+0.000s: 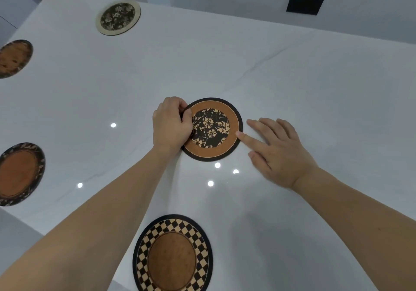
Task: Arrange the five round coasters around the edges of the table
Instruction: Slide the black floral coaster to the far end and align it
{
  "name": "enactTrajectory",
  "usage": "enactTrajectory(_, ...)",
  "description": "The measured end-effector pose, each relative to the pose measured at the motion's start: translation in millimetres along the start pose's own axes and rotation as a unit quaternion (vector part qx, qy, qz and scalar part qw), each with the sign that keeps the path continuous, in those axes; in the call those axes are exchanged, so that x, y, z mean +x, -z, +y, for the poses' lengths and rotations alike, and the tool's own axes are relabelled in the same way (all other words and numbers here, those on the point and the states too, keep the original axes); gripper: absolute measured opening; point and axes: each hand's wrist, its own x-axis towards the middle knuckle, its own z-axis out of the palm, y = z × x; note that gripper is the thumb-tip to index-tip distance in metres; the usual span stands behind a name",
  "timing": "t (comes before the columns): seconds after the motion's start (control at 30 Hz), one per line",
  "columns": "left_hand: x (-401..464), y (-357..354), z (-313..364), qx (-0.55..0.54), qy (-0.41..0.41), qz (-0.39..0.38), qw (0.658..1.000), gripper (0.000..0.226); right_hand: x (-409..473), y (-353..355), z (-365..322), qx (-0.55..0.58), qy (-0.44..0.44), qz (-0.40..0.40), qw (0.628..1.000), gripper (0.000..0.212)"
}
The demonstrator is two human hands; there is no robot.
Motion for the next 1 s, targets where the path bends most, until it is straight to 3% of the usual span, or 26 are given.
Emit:
enactTrajectory(0.43, -1, 2, -2, -0.007, -0.007, 0.001, 1.0, 0.008, -1, 4, -2, 0.017, -0.018, -0.007, 1.0, 0.045)
enactTrajectory(0.73, -1, 5, -3, 0.027, -0.034, -0.01, 0.999, 0.01, 3, 5, -20, 0.055, -0.058, 0.064, 0.995, 0.035)
enactTrajectory(0.83, 7, 13, 0, 0.113, -0.081, -0.08, 0.987, 0.014, 28, 17, -39, 0.089, -0.144, 0.085, 0.982, 0.029)
enactTrajectory(1.0, 24, 41, 14, 0.142, -0.117, -0.262, 0.948, 0.026, 71, 47, -68, 0.117, -0.286, -0.051, 0.95, 0.03)
